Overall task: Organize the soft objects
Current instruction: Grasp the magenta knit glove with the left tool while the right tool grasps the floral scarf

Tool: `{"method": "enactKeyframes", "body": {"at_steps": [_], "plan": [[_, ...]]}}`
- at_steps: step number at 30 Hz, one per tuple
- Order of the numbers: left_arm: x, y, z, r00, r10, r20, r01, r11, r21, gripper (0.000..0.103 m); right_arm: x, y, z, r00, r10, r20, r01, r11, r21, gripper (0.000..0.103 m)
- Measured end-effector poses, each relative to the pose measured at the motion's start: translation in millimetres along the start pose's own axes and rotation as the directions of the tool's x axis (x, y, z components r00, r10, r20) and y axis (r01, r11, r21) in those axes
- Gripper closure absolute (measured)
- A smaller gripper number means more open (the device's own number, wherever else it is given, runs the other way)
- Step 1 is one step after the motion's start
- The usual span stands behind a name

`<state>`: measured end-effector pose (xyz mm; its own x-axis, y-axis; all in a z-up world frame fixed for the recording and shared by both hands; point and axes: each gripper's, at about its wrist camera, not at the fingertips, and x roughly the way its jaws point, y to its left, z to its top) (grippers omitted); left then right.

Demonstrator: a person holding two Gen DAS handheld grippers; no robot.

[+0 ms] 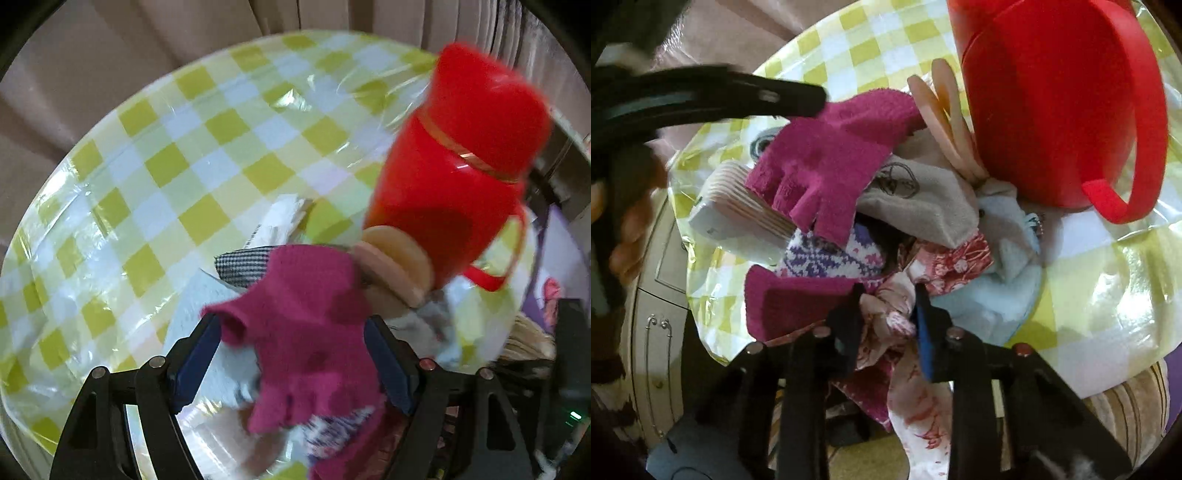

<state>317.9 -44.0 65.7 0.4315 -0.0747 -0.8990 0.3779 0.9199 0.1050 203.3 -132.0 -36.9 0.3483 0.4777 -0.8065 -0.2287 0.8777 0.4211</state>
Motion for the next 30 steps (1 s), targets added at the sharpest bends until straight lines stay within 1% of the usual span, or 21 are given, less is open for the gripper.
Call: {"method": "enactKeyframes", "body": {"at_steps": [2, 3, 5, 7, 9, 11, 13, 15, 18, 20, 22, 26, 30], "plan": [[14, 3, 9, 0.999, 0.025, -0.042, -0.024, 1.000, 0.017, 0.023, -6, -4, -1, 1.000, 0.015, 0.016, -0.015, 1.000, 0.008, 0.076], [22, 4, 13, 0.998, 0.031, -0.063, -0.029, 0.999, 0.024, 0.025, -10, -7, -2, 0.999, 0.023, 0.025, -0.023, 1.000, 0.010, 0.076], [35, 5, 17, 0.994, 0.044, -0.103, -0.040, 0.998, 0.044, 0.045, -16, -11, -5, 0.999, 0.034, 0.038, -0.034, 0.999, 0.008, 0.076], [42, 2, 19, 0.990, 0.042, -0.134, -0.032, 0.996, 0.078, 0.047, -22, -13, -7, 0.998, 0.038, 0.049, -0.038, 0.999, 0.003, 0.076], [49, -2, 19, 0.985, 0.047, -0.166, -0.030, 0.994, 0.107, 0.057, -29, -14, -9, 0.997, 0.040, 0.063, -0.040, 0.999, -0.006, 0.076], [52, -4, 19, 0.983, 0.044, -0.181, -0.024, 0.993, 0.113, 0.076, -37, -19, -14, 0.996, 0.043, 0.075, -0.042, 0.999, -0.015, 0.076], [52, -6, 20, 0.982, 0.036, -0.185, -0.013, 0.993, 0.120, 0.093, -45, -21, -18, 0.995, 0.045, 0.087, -0.044, 0.999, -0.021, 0.076], [51, -10, 18, 0.981, 0.032, -0.193, -0.006, 0.991, 0.131, 0.094, -55, -26, -17, 0.994, 0.049, 0.093, -0.047, 0.999, -0.023, 0.076], [41, -9, 18, 0.984, 0.011, -0.175, 0.008, 0.994, 0.106, 0.094, -63, -26, -18, 0.994, 0.051, 0.099, -0.048, 0.999, -0.024, 0.076], [32, -7, 18, 0.988, 0.002, -0.154, 0.009, 0.997, 0.074, 0.095, -66, -23, -19, 0.993, 0.052, 0.109, -0.049, 0.998, -0.028, 0.076], [23, -6, 17, 0.991, -0.020, -0.132, 0.027, 0.998, 0.051, 0.095, -73, -22, -21, 0.992, 0.052, 0.118, -0.048, 0.998, -0.035, 0.076], [-3, -7, 11, 0.997, -0.027, -0.071, 0.028, 0.999, 0.017, 0.095, -84, -19, -27, 0.990, 0.059, 0.132, -0.053, 0.997, -0.047, 0.076], [-26, -9, 5, 1.000, -0.028, -0.012, 0.028, 1.000, -0.009, 0.095, -97, -20, -33, 0.987, 0.063, 0.146, -0.056, 0.997, -0.050, 0.076]]}}
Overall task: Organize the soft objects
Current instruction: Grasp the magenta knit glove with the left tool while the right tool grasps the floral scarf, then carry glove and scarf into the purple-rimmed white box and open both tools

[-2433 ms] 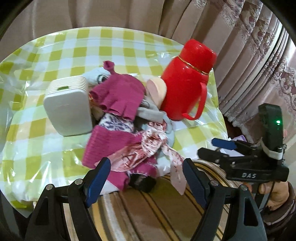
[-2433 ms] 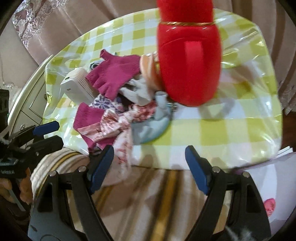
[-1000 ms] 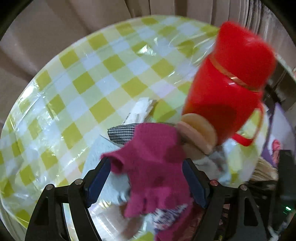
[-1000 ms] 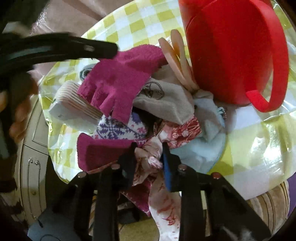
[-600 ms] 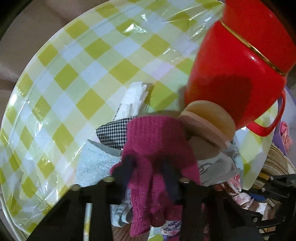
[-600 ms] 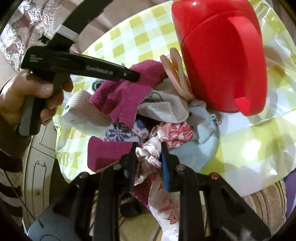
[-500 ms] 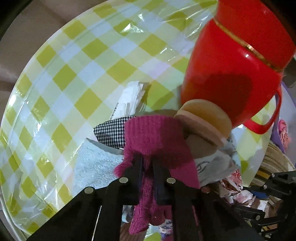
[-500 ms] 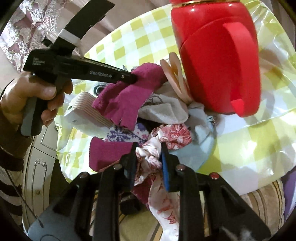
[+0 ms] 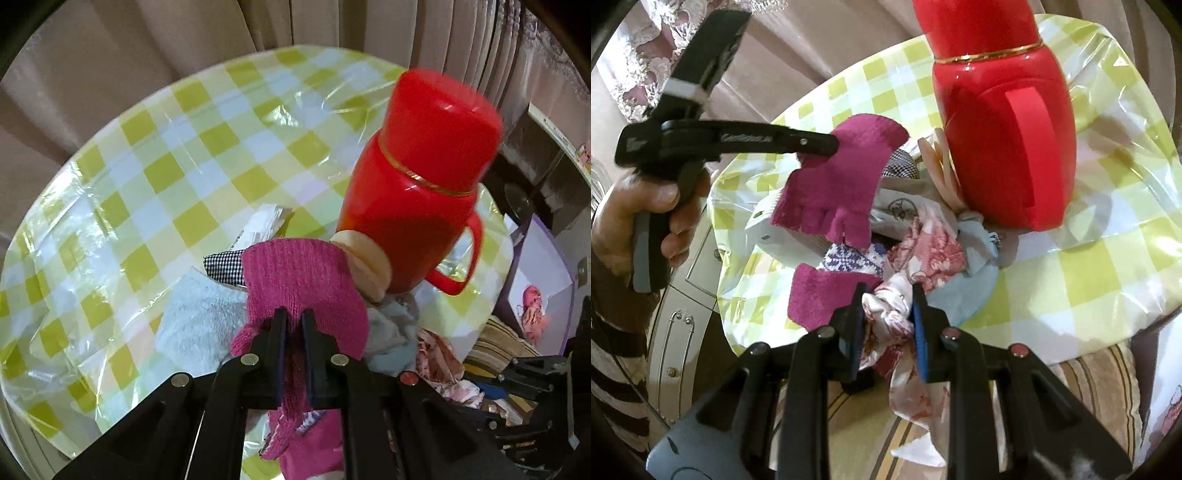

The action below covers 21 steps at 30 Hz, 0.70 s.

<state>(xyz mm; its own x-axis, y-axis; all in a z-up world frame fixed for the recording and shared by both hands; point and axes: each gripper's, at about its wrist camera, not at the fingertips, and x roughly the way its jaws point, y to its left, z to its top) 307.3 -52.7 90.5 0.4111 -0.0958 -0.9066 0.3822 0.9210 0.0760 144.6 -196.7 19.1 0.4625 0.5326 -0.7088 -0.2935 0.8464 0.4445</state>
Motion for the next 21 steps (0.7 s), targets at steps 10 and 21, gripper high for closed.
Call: {"method": "enactKeyframes", "body": {"at_steps": [10, 21], "plan": [[-53, -23, -26, 0.993, -0.015, 0.120, 0.017, 1.000, -0.018, 0.095, -34, 0, -5, 0.998, -0.022, 0.052, 0.022, 1.000, -0.005, 0.076], [-98, -83, -40, 0.965, -0.122, 0.231, 0.116, 0.993, 0.037, 0.095, -90, -25, -9, 0.989, -0.090, 0.118, 0.088, 0.996, 0.022, 0.077]]}}
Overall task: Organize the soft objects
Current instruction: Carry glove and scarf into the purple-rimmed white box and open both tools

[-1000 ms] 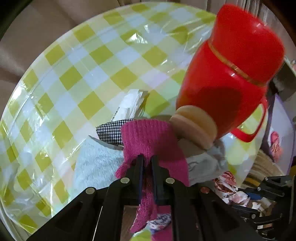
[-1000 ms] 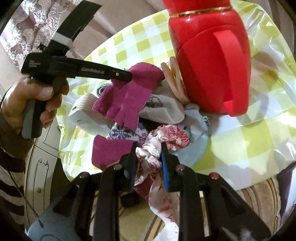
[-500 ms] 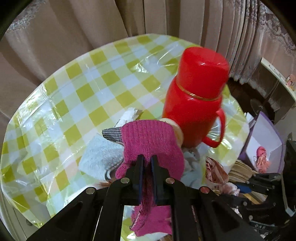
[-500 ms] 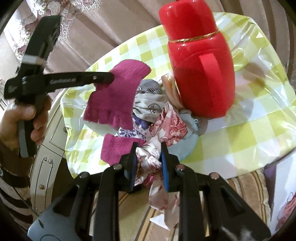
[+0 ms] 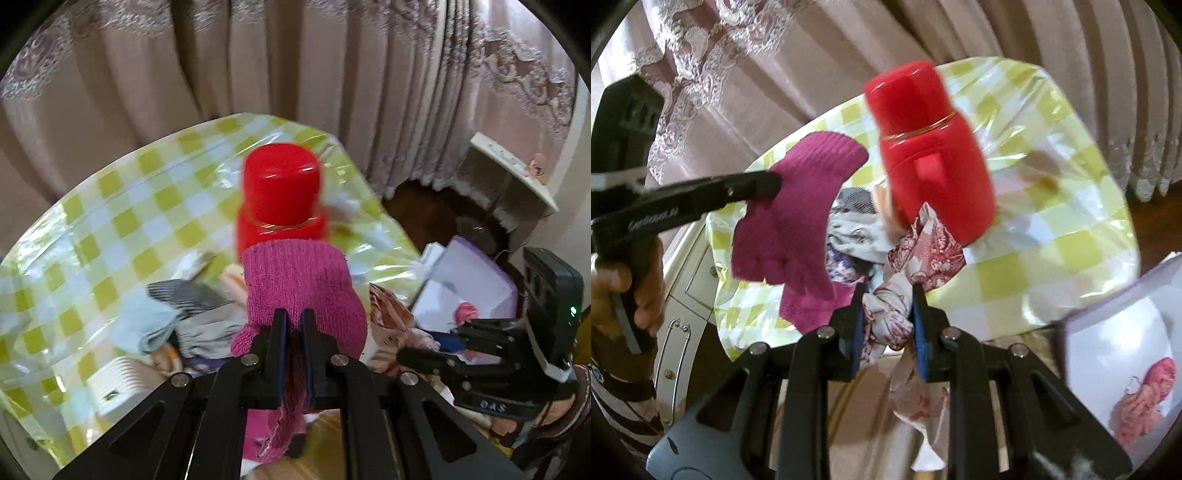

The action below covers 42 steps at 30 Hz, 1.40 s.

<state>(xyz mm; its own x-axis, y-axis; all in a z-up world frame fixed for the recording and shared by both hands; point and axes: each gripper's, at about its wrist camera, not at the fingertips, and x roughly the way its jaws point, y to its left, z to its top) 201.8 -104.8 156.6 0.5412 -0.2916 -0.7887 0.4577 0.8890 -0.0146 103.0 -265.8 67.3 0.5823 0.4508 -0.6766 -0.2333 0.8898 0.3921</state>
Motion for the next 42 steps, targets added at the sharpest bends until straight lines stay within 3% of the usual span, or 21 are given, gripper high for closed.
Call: {"method": "enactKeyframes", "body": {"at_steps": [10, 18, 22, 26, 32, 36, 39, 41, 42], "plan": [[5, -77, 8, 0.988, -0.147, 0.040, 0.146, 0.989, 0.040, 0.095, -54, -58, 1, 0.992, -0.120, 0.045, 0.118, 0.992, 0.047, 0.077], [27, -138, 14, 0.968, -0.247, 0.037, 0.246, 0.968, 0.046, 0.095, -90, -111, -6, 0.966, -0.252, 0.054, 0.247, 0.965, 0.082, 0.077], [46, -165, 16, 0.957, -0.289, 0.019, 0.288, 0.957, 0.038, 0.095, -104, -135, -8, 0.943, -0.327, 0.060, 0.320, 0.942, 0.103, 0.077], [64, -186, 17, 0.943, -0.333, -0.004, 0.333, 0.943, 0.015, 0.095, -114, -152, -9, 0.906, -0.418, 0.064, 0.411, 0.906, 0.099, 0.076], [92, -210, 18, 0.928, -0.372, -0.032, 0.372, 0.928, -0.021, 0.092, -114, -162, -9, 0.874, -0.482, 0.057, 0.476, 0.874, 0.095, 0.076], [108, -219, 17, 0.926, -0.371, -0.066, 0.370, 0.929, -0.026, 0.092, -112, -166, -9, 0.863, -0.503, 0.042, 0.497, 0.862, 0.101, 0.064], [112, -219, 14, 0.924, -0.375, -0.076, 0.374, 0.927, -0.023, 0.079, -114, -167, -11, 0.858, -0.512, 0.043, 0.506, 0.856, 0.104, 0.048], [110, -217, 11, 0.931, -0.359, -0.065, 0.358, 0.933, -0.019, 0.047, -116, -164, -12, 0.857, -0.514, 0.049, 0.508, 0.856, 0.101, 0.044], [107, -214, 10, 0.936, -0.349, -0.051, 0.348, 0.937, -0.020, 0.040, -117, -163, -12, 0.856, -0.514, 0.053, 0.508, 0.856, 0.097, 0.042]]}}
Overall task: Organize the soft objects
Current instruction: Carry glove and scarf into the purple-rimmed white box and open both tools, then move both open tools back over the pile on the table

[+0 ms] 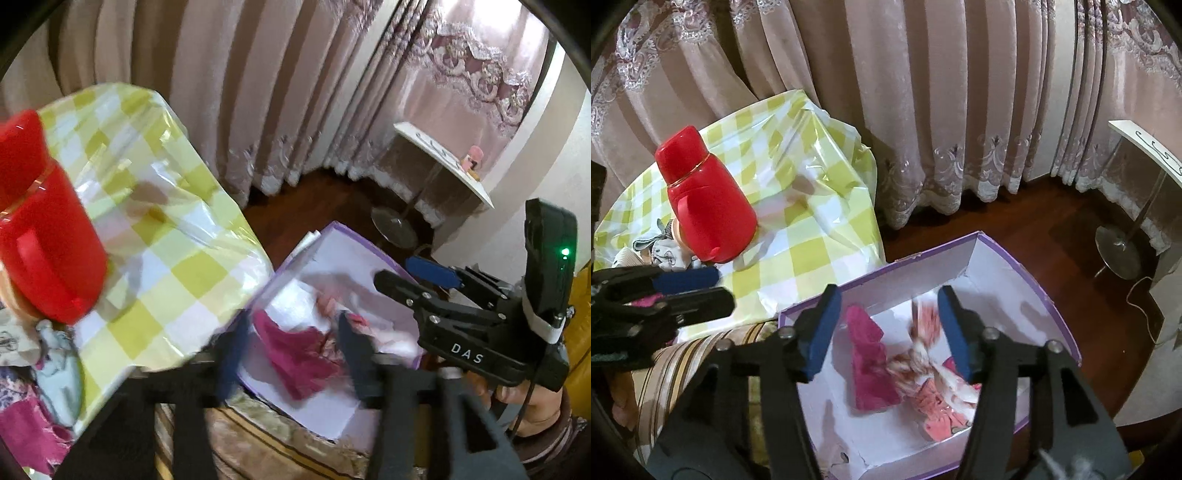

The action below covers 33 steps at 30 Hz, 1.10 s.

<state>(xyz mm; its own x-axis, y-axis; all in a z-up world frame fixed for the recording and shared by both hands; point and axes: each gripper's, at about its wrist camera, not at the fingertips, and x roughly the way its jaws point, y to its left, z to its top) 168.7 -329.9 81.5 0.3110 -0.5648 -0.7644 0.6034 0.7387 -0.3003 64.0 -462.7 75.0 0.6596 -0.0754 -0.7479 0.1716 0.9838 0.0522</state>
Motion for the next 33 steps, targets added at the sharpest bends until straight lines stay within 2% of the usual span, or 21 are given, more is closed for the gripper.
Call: {"method": "enactKeyframes", "body": {"at_steps": [1, 2, 4, 8, 10, 13, 18, 21, 24, 27, 29, 33], "plan": [[-4, 1, -2, 1.000, 0.010, 0.019, -0.010, 1.000, 0.001, 0.033, -1, 1, 0, 1.000, -0.001, 0.003, 0.001, 1.000, -0.004, 0.040], [-10, 1, -3, 0.999, 0.024, 0.046, -0.024, 1.000, 0.003, 0.031, -2, 2, 0, 1.000, -0.001, 0.006, 0.001, 1.000, -0.006, 0.039], [-22, 2, -6, 0.996, 0.036, 0.083, -0.036, 0.999, 0.005, 0.031, -4, 5, 1, 1.000, 0.002, 0.013, -0.002, 1.000, -0.010, 0.036], [-38, 1, -15, 0.993, 0.044, 0.107, -0.045, 0.999, 0.005, 0.029, -11, 16, 3, 0.999, 0.006, 0.049, -0.004, 0.999, -0.042, 0.033], [-45, 1, -22, 0.991, 0.054, 0.119, -0.054, 0.999, -0.003, 0.027, -17, 23, 4, 0.997, 0.009, 0.080, -0.004, 0.999, -0.054, 0.025], [-59, 5, -35, 0.984, 0.083, 0.156, -0.078, 0.996, -0.039, 0.024, -25, 34, 5, 0.991, 0.018, 0.130, -0.010, 0.998, -0.061, 0.016], [-85, 19, -55, 0.961, 0.137, 0.239, -0.122, 0.989, -0.078, 0.021, -31, 54, 8, 0.987, 0.005, 0.163, 0.006, 0.998, -0.068, 0.008], [-96, 27, -66, 0.950, 0.188, 0.249, -0.175, 0.982, -0.073, 0.021, -29, 66, 7, 0.987, -0.005, 0.159, 0.019, 0.996, -0.085, 0.007], [-108, 43, -81, 0.938, 0.233, 0.255, -0.211, 0.971, -0.111, 0.021, -28, 78, 1, 0.985, 0.002, 0.175, 0.022, 0.991, -0.133, 0.006], [-118, 66, -98, 0.945, 0.236, 0.225, -0.199, 0.964, -0.174, 0.021, -26, 93, -6, 0.983, 0.011, 0.185, 0.025, 0.981, -0.194, 0.006], [-126, 83, -110, 0.948, 0.236, 0.215, -0.186, 0.956, -0.228, 0.021, -23, 98, -9, 0.986, 0.040, 0.164, -0.006, 0.979, -0.203, 0.006], [-146, 111, -136, 0.934, 0.286, 0.215, -0.215, 0.928, -0.304, 0.021, -21, 105, -13, 0.984, 0.143, 0.110, -0.116, 0.968, -0.222, 0.006]]}}
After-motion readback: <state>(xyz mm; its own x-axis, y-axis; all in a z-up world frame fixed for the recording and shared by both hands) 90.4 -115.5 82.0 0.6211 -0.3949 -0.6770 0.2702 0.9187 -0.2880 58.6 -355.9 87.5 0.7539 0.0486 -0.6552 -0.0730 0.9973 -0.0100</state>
